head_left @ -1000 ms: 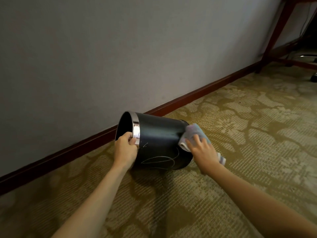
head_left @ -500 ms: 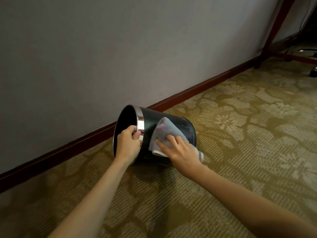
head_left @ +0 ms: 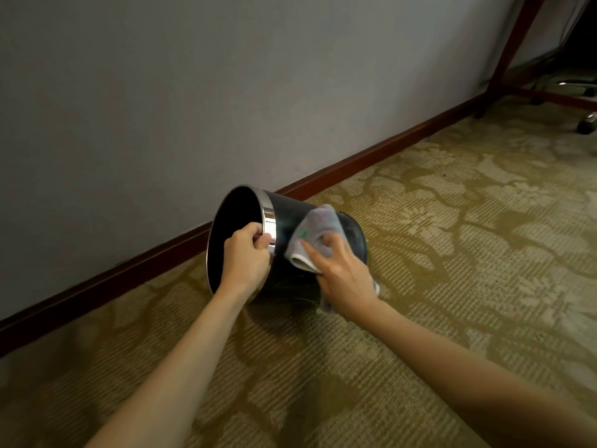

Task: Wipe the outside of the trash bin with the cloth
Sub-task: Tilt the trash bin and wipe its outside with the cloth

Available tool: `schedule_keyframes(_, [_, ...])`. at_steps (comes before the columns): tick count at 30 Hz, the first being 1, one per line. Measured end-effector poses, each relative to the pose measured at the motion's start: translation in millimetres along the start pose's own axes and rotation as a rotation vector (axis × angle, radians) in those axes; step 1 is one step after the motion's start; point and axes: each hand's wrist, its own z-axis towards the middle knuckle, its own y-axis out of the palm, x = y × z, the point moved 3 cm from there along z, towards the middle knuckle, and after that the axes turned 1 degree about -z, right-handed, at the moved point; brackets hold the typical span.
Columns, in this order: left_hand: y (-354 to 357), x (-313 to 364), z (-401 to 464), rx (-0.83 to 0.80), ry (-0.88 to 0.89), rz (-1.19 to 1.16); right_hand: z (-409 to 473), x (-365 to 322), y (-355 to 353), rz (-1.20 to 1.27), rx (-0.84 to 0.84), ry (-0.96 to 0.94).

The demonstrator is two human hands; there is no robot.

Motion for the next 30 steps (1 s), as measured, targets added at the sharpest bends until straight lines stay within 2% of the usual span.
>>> schedule_keyframes(3, [-2.0, -2.1, 2.0, 0.014, -0.002, 0.020, 8.9, -26.6, -8.3, 0.001, 0.146, -0.154])
schedule_keyframes(6, [-7.6, -4.6, 1.3, 0.001, -0.020, -0.026, -2.6, -12.2, 2.4, -0.066, 0.085, -0.233])
schedule_keyframes(10, [-12.2, -6.5, -1.4, -0.011, -0.040, -0.062, -29.7, 38.1, 24.0, -0.139, -0.062, -0.047])
schedule_keyframes(13, [-11.0, -6.0, -2.7, -0.004, -0.054, -0.037, -45.0, 74.0, 33.1, -0.225, -0.281, 0.104])
schedule_keyframes(15, [-6.7, -4.0, -3.6, -0.008, -0.045, -0.023, -45.8, 84.7, 33.9, -0.195, -0.364, 0.210])
schedule_keyframes(18, [1.2, 1.8, -4.3, -0.009, -0.019, -0.042, -29.5, 65.0, 24.9, -0.026, -0.269, 0.274])
schedule_keyframes(21, [5.7, 4.0, -1.9, 0.001, -0.007, -0.073, -6.9, 13.3, 5.7, 0.088, 0.001, 0.085])
schedule_keyframes(23, [6.3, 2.3, -0.2, -0.002, -0.005, -0.070, 2.7, -13.5, -3.5, 0.103, 0.108, -0.027])
schedule_keyframes(27, [2.1, -2.7, 1.9, 0.001, -0.007, -0.049, -3.0, -16.4, 1.2, 0.048, 0.138, -0.110])
schedule_keyframes(30, [-1.0, -4.0, 0.9, -0.006, -0.014, -0.067, -20.2, 9.1, 15.9, -0.002, 0.060, -0.086])
